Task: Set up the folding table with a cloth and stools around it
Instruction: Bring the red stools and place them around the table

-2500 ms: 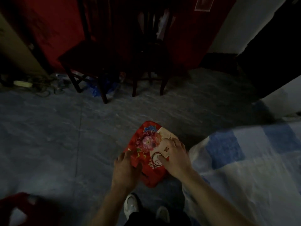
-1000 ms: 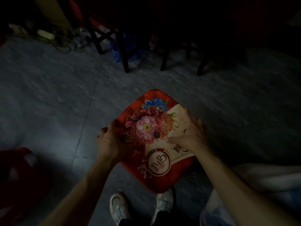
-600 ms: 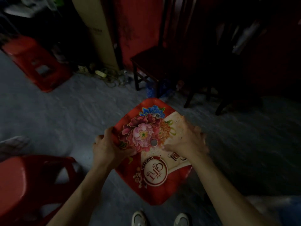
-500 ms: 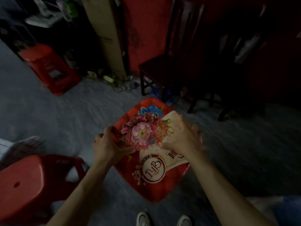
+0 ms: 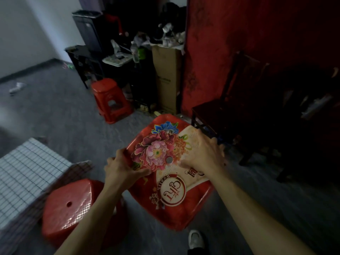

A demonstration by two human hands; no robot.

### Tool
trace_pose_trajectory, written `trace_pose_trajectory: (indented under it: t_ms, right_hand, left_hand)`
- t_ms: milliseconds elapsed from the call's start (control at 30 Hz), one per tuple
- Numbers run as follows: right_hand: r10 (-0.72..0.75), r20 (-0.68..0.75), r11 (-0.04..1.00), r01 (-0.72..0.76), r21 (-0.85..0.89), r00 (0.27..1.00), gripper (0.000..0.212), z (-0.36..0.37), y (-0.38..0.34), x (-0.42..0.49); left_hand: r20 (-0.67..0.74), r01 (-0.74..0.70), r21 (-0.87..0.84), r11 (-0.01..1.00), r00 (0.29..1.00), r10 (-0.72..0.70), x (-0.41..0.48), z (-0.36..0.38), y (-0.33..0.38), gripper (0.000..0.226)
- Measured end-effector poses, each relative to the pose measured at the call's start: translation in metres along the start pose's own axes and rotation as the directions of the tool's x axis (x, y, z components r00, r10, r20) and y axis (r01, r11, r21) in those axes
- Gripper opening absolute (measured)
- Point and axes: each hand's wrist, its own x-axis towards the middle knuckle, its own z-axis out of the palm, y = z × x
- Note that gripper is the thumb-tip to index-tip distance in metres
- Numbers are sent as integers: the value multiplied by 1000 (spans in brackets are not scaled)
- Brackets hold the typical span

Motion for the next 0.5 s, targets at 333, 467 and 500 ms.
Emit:
trace_pose_trajectory:
  t_ms: [333,467,500]
  right_hand:
    - [-98,85,988,87,130,991,119,-27,-27,118]
    - [-169,122,970,143,199,978,119,-35,-38,169]
    - [-185,126,967,158,202,975,121,-36,-45,181]
  left_hand:
    - [-137,34,100,994,990,-20,97,-11,66,104]
    - [-163,77,133,988,985,-55,137,-13,89,105]
    - [-174,87,127,988,983,-64,146,-15,92,105]
